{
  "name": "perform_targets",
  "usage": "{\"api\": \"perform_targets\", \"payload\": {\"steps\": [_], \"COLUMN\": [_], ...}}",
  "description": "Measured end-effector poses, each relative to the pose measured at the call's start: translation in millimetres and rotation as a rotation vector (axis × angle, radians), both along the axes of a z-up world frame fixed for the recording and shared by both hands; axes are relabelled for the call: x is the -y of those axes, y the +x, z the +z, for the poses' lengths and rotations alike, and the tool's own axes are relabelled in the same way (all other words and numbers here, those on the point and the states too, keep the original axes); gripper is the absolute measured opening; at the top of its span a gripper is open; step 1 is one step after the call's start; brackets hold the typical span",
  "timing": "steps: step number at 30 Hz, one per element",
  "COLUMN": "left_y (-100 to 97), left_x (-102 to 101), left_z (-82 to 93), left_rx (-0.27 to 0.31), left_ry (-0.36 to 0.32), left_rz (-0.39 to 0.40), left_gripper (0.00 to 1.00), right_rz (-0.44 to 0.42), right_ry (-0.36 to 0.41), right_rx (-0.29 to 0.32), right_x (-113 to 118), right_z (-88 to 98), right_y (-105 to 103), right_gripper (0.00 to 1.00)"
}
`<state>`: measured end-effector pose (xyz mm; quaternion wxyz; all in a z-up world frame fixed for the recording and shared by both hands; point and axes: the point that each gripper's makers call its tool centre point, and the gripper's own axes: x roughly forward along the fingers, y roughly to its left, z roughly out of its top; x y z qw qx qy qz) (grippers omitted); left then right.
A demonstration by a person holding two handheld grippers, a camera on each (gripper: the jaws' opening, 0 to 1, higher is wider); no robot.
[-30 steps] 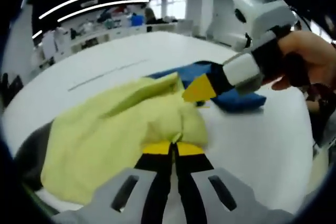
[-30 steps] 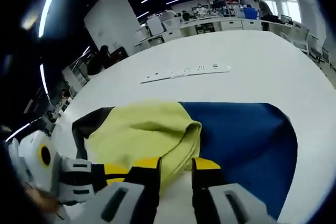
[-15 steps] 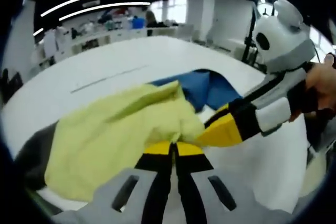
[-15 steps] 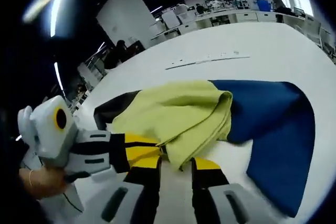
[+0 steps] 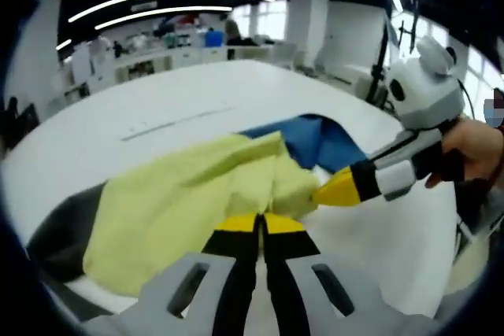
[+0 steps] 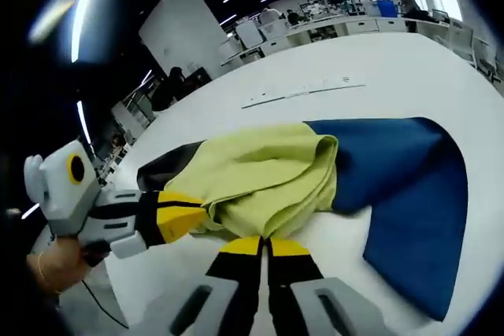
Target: Fold the garment on the visible template until the final outline fits inside the template.
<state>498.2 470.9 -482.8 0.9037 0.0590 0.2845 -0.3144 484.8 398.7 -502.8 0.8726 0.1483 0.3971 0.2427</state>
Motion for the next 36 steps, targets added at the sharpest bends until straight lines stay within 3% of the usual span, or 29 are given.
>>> {"api": "perform_targets", "payload": {"steps": [10, 18, 26, 36], "left_y": [1.2, 0.4, -7.9, -23.8], "left_x": [-29, -42, -53, -81], "left_z": [27.1, 39.1, 50.4, 77.0], "left_rx": [0.042, 0.055, 0.057, 0.075], "left_ry": [-0.008, -0.019, -0.027, -0.041], "left_rz": [0.046, 0.065, 0.055, 0.044], "left_gripper": [0.00, 0.00, 0.00, 0.00], "right_rz": [-0.008, 0.014, 0.024, 0.029], "right_ry": [-0.012, -0.030, -0.041, -0.062], "right_rx": [0.023, 0.046, 0.051, 0.087], "right_x": [8, 13, 23, 41], "right_z": [16.6, 25.0, 34.4, 51.7], "right_y": [0, -3, -13, -25], "right_gripper": [0.00, 0.00, 0.00, 0.00]}}
